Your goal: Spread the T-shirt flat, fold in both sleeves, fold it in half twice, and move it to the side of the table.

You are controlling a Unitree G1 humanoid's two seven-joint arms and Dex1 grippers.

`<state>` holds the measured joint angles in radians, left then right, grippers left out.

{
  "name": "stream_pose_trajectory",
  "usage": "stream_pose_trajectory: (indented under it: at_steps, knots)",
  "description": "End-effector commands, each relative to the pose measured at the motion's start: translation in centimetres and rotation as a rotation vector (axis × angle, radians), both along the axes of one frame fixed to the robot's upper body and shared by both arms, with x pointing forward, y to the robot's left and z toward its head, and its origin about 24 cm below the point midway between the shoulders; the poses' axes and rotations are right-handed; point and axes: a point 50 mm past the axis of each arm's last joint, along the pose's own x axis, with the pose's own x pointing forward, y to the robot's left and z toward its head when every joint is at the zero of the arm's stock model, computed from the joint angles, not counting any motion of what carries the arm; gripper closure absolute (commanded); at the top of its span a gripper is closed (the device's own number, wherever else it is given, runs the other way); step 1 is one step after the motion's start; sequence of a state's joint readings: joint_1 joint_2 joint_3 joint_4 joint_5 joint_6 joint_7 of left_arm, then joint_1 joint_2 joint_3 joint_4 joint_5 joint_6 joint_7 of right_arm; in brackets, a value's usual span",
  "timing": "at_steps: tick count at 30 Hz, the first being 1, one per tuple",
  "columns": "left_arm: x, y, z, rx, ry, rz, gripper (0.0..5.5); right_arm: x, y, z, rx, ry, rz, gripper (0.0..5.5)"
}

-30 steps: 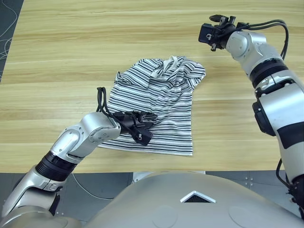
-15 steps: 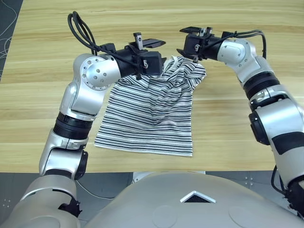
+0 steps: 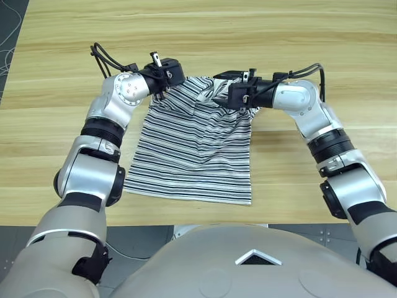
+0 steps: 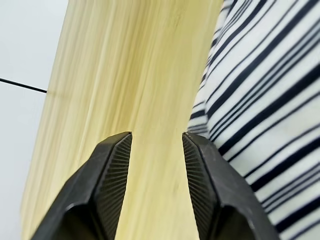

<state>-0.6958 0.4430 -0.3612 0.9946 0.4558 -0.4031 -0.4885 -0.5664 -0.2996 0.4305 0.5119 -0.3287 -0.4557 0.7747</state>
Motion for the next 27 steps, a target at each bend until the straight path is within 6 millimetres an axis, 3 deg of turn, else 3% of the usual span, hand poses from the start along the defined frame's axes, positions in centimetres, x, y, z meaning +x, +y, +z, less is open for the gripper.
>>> stream_pose_trajectory:
  at_steps: [1, 13, 20, 24, 27]
  knots:
    - [0.6, 0.3, -0.1, 0.015, -0.006, 0.041, 3.63, -1.3, 0.0, -1.5, -0.066, 0.059, 0.029, 2.87]
    - [-0.1, 2.8, -2.3, 0.088, 0.047, 0.207, 3.63, -3.6, -4.2, -6.3, -0.359, 0.186, 0.050, 2.87]
    - [-1.8, 5.2, -4.7, 0.161, 0.116, 0.350, 3.63, -4.5, -7.0, -5.6, -0.472, 0.252, 0.082, 2.87]
    - [-2.1, 7.7, -4.3, 0.196, 0.093, 0.461, 3.63, -5.1, -9.1, -5.7, -0.529, 0.326, 0.067, 2.87]
    - [-1.9, 8.6, -3.8, 0.190, 0.061, 0.504, 3.63, -5.5, -9.5, -5.8, -0.537, 0.351, 0.080, 2.87]
